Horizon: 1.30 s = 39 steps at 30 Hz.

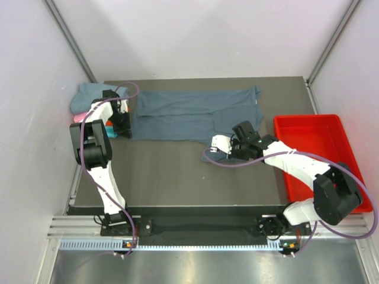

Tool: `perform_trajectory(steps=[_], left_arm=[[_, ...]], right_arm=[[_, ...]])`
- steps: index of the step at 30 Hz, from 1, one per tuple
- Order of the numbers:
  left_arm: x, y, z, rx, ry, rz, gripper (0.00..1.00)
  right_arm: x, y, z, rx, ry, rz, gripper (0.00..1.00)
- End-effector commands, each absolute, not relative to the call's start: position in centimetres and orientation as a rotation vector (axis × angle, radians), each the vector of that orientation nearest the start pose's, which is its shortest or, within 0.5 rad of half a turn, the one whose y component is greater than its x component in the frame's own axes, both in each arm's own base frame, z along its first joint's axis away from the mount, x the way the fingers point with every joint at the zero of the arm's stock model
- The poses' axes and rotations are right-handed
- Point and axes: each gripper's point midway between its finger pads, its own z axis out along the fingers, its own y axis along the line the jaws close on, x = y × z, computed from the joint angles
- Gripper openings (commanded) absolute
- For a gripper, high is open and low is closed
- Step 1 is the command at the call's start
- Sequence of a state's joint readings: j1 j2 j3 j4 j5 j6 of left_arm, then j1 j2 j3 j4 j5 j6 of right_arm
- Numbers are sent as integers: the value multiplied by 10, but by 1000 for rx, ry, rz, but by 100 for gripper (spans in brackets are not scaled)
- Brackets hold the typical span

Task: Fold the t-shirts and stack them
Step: Fold the tshirt

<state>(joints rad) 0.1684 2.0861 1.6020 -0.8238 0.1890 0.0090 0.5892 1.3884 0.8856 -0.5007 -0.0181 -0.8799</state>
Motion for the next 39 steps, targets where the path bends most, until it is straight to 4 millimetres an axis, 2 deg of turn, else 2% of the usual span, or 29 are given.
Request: perform_trajectory(steps=[1,7,10,12,22,30,35,39], left_arm=[[412,33,44,-174,2839,-292,19],[409,30,49,-167,2831,-301,13],[408,30,55,-155,2819,-299,0],[406,29,59,-152,2811,-308,0],[392,18,100,-133,2729,-356,0],[368,10,114,-105,2716,-386,0],[374,8,135,-60,2676,-400,0],[382,6,142,-36,2660,-418,0]], right_arm=[[309,163,108,-1624,1875,-112,0],[311,159,111,-1597,1885,-119,0],[315,154,114,-1579,1890,-151,0],[315,152,117,-1566,1894,-160,0],[322,134,157,-1426,1911,-200,0],[331,118,183,-1301,1926,-225,0],[349,110,209,-1215,1907,-260,0],[368,110,230,-1173,1874,-286,0]])
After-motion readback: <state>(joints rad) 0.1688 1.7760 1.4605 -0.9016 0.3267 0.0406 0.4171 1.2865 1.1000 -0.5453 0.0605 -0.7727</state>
